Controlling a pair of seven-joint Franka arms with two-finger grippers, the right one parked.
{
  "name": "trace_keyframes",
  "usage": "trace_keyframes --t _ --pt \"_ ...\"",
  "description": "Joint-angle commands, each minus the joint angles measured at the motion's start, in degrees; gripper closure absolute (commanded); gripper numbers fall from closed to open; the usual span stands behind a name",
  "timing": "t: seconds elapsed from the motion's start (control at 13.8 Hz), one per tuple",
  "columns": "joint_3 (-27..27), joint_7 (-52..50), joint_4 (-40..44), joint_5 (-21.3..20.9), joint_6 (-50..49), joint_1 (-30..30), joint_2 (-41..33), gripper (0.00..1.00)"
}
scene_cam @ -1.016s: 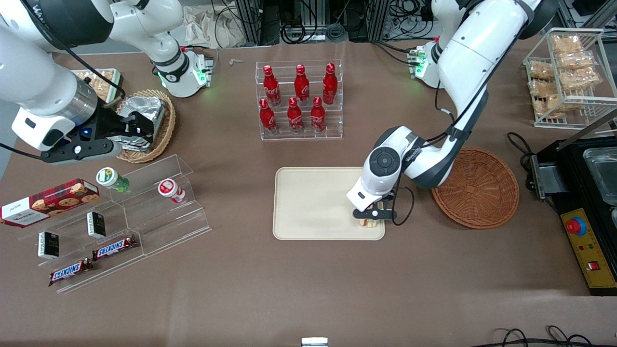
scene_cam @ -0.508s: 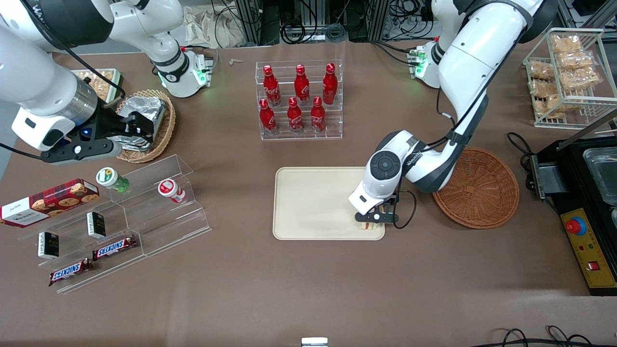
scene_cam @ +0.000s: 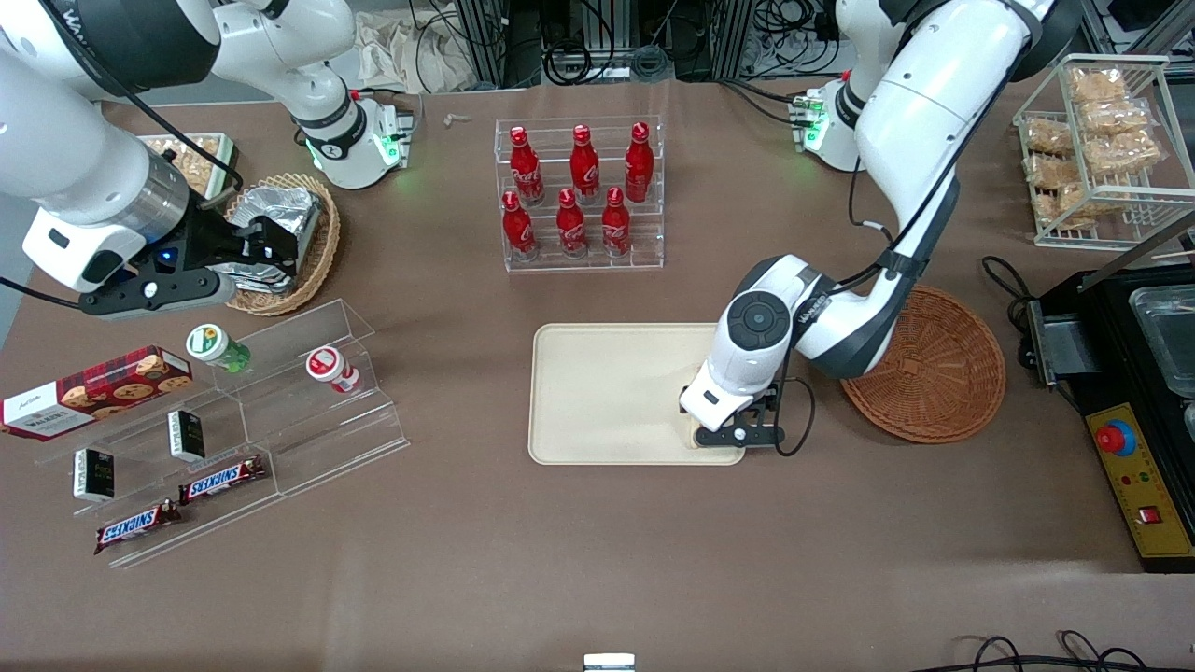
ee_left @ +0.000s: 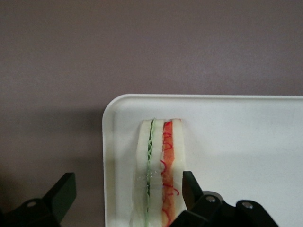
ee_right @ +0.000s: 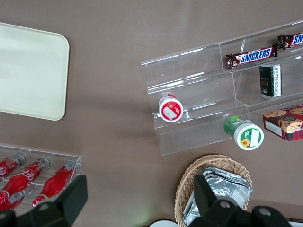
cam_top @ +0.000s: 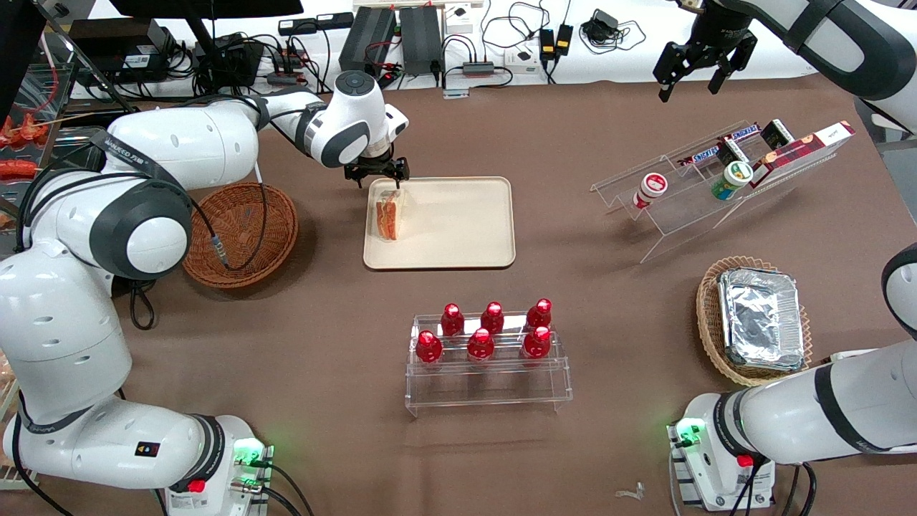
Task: Place sandwich from basket to tray
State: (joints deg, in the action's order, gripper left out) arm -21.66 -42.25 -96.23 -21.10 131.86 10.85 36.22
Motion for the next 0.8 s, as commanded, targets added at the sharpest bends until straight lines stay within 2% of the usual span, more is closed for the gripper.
trace_keyframes --t 0.0,0.29,0.36,0.58,0.73 --pt "1.96 -1.35 -0.36 -0.44 -3.00 0.05 -5.26 0.00" --pt "6.88 0.32 -0.88 4.83 -6.09 -0.04 -12.65 0.00" --pt "8.38 3.29 -1.15 7.27 -7.13 -0.04 -14.49 0.00" --pt "16.28 19.26 -2.28 20.01 -13.80 0.05 -21.43 0.00" --pt "22.08 29.64 -6.57 24.24 -15.05 0.14 -26.88 0.00"
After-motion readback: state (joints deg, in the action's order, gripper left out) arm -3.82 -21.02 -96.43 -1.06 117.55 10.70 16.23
